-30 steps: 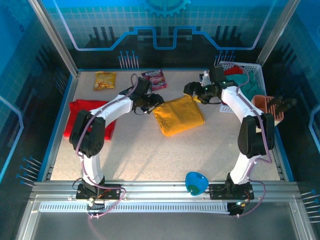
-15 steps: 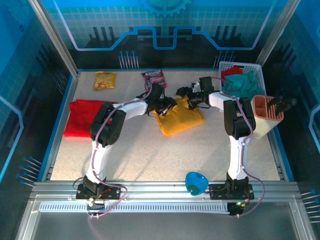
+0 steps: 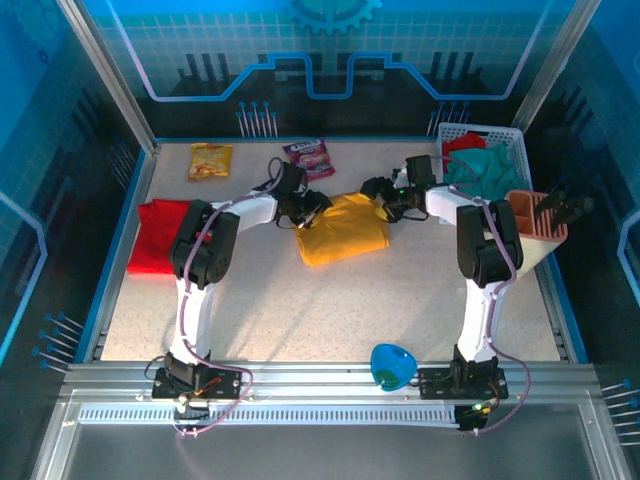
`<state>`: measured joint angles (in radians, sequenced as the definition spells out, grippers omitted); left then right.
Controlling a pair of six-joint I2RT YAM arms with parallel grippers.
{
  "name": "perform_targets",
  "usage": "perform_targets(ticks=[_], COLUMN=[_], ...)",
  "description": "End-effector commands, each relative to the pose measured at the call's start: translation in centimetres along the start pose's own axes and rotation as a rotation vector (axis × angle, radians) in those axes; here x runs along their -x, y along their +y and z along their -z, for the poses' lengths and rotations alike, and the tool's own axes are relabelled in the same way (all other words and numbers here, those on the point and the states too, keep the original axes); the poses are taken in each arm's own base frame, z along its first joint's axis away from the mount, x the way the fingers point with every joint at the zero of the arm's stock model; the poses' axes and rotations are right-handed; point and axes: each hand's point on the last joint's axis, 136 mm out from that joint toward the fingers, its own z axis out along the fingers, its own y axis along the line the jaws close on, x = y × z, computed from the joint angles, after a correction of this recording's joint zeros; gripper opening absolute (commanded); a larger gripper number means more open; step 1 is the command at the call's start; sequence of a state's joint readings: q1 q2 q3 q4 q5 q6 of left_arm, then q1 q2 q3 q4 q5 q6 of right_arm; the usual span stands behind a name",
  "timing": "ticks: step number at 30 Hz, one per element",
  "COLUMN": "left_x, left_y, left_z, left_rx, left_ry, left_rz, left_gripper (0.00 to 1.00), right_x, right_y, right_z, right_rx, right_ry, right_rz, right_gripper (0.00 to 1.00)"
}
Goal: Fold and stack the t-shirts
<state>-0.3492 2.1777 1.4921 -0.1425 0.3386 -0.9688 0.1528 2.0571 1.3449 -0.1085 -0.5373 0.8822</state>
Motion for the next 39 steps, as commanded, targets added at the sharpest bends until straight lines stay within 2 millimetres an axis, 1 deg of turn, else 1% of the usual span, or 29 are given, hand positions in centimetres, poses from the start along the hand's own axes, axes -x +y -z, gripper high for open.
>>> perform_targets(ticks=[1, 3, 5, 7, 10, 12, 13, 15, 16, 17, 19, 22, 24, 29, 32, 35, 39], left_x=[-0.7, -0.9, -0.8, -0.6, -0.8, -1.2, -1.4, -2.0, -2.5, -2.7, -3.3, -3.7, -3.7, -2.9, -2.7, -2.7, -3.0], left_y=[2.9, 2.0, 0.8, -0.8, -2.4, -2.4, -1.9, -0.7, 0.3, 1.1, 3.2, 5.7, 6.8, 7.7, 7.8, 8.5, 7.8], left_z=[1.1, 1.9, 3.3, 5.4, 8.4, 9.9, 10.5, 11.4, 11.5, 11.6, 11.4, 10.8, 10.2, 8.9, 7.8, 6.8, 5.1], left_rx=[0.127, 0.106, 0.094, 0.091, 0.093, 0.094, 0.106, 0.127, 0.146, 0.163, 0.196, 0.250, 0.272, 0.318, 0.315, 0.340, 0.258], left_ry=[0.058, 0.079, 0.078, 0.074, 0.077, 0.077, 0.074, 0.067, 0.066, 0.062, 0.071, 0.085, 0.086, 0.083, 0.099, 0.122, 0.147], left_rz=[-0.033, -0.063, -0.116, -0.192, -0.283, -0.309, -0.307, -0.302, -0.293, -0.281, -0.244, -0.196, -0.170, -0.135, -0.103, -0.074, -0.031], left_gripper=[0.47, 0.47, 0.49, 0.51, 0.53, 0.54, 0.60, 0.62, 0.62, 0.65, 0.66, 0.66, 0.66, 0.66, 0.66, 0.66, 0.64], right_x=[-1.0, -1.6, -1.7, -1.7, -1.7, -1.9, -2.0, -2.3, -2.5, -2.7, -3.0, -3.4, -3.6, -4.1, -4.1, -3.9, -3.7], right_y=[-1.3, -1.6, -1.3, -0.4, 0.8, 1.3, 1.4, 1.4, 1.5, 1.4, 1.3, 0.8, 0.3, -0.4, -0.8, -1.2, -1.3], right_z=[1.4, 2.0, 2.8, 3.9, 5.6, 6.5, 6.9, 7.3, 7.4, 7.5, 7.4, 7.0, 6.7, 6.5, 6.8, 7.2, 7.4], right_rx=[-0.033, -0.035, -0.042, -0.056, -0.089, -0.102, -0.108, -0.115, -0.113, -0.111, -0.108, -0.098, -0.092, -0.094, -0.098, -0.098, -0.098], right_ry=[-0.021, -0.026, -0.028, -0.032, -0.033, -0.037, -0.038, -0.033, -0.028, -0.021, -0.012, 0.004, 0.022, 0.037, 0.034, 0.029, 0.023], right_rz=[-0.010, -0.001, 0.019, 0.072, 0.140, 0.169, 0.178, 0.185, 0.187, 0.185, 0.182, 0.169, 0.155, 0.147, 0.140, 0.129, 0.126], right_gripper=[0.79, 0.79, 0.79, 0.79, 0.80, 0.80, 0.80, 0.80, 0.80, 0.80, 0.80, 0.81, 0.80, 0.80, 0.80, 0.80, 0.80])
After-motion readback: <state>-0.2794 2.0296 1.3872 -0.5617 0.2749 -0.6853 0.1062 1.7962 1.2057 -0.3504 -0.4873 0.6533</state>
